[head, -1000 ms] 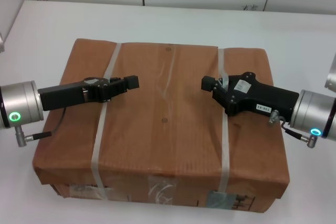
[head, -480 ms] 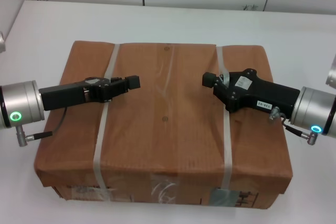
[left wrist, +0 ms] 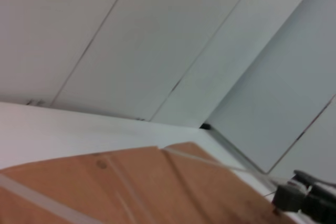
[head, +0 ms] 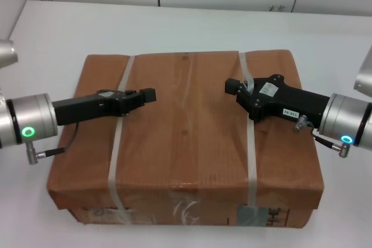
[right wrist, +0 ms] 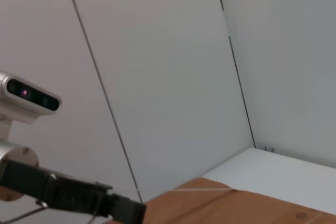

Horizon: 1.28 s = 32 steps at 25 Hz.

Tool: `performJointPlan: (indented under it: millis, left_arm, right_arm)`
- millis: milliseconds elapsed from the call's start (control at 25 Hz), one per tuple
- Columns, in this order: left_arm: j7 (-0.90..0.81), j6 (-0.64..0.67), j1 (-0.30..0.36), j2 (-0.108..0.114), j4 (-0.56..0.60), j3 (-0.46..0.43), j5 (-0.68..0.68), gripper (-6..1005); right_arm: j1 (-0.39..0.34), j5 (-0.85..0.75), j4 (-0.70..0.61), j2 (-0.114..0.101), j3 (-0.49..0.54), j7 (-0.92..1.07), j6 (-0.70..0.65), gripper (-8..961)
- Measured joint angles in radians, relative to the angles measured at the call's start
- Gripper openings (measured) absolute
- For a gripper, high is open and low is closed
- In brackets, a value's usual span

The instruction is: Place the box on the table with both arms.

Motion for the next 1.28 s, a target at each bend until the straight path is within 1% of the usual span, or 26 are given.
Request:
performJointPlan:
  millis: [120, 480, 520, 760, 880, 1120, 1280]
  left_arm:
    - [0.017, -0.059, -0.001, -0.015, -0.001, 0.001, 0.001, 72]
    - [0.035, -0.204, -0.011, -0.040, -0.001, 0.001, 0.030, 72]
    - [0.035, -0.221, -0.012, -0.041, -0.001, 0.001, 0.036, 72]
    - [0.036, -0.289, -0.015, -0.044, 0.006, 0.001, 0.059, 71]
    - [0.036, -0.322, -0.019, -0.051, 0.008, 0.001, 0.070, 71]
    - [0.029, -0.371, -0.035, -0.065, 0.009, 0.001, 0.124, 71]
    - [0.033, -0.382, -0.037, -0.067, 0.010, 0.001, 0.128, 82]
  right_arm:
    - [0.015, 0.000, 0.018, 0.000, 0.000, 0.003, 0.040, -2]
    - [0.067, -0.003, 0.104, 0.000, -0.005, 0.025, 0.237, -3]
    - [0.073, -0.005, 0.125, 0.000, -0.007, 0.025, 0.285, -3]
    - [0.076, -0.007, 0.146, 0.000, -0.006, 0.034, 0.353, -3]
    - [0.079, -0.006, 0.155, 0.000, -0.002, 0.039, 0.393, -2]
    - [0.080, -0.003, 0.157, 0.000, -0.001, 0.054, 0.405, -2]
    - [0.080, -0.003, 0.157, 0.000, 0.000, 0.072, 0.415, -3]
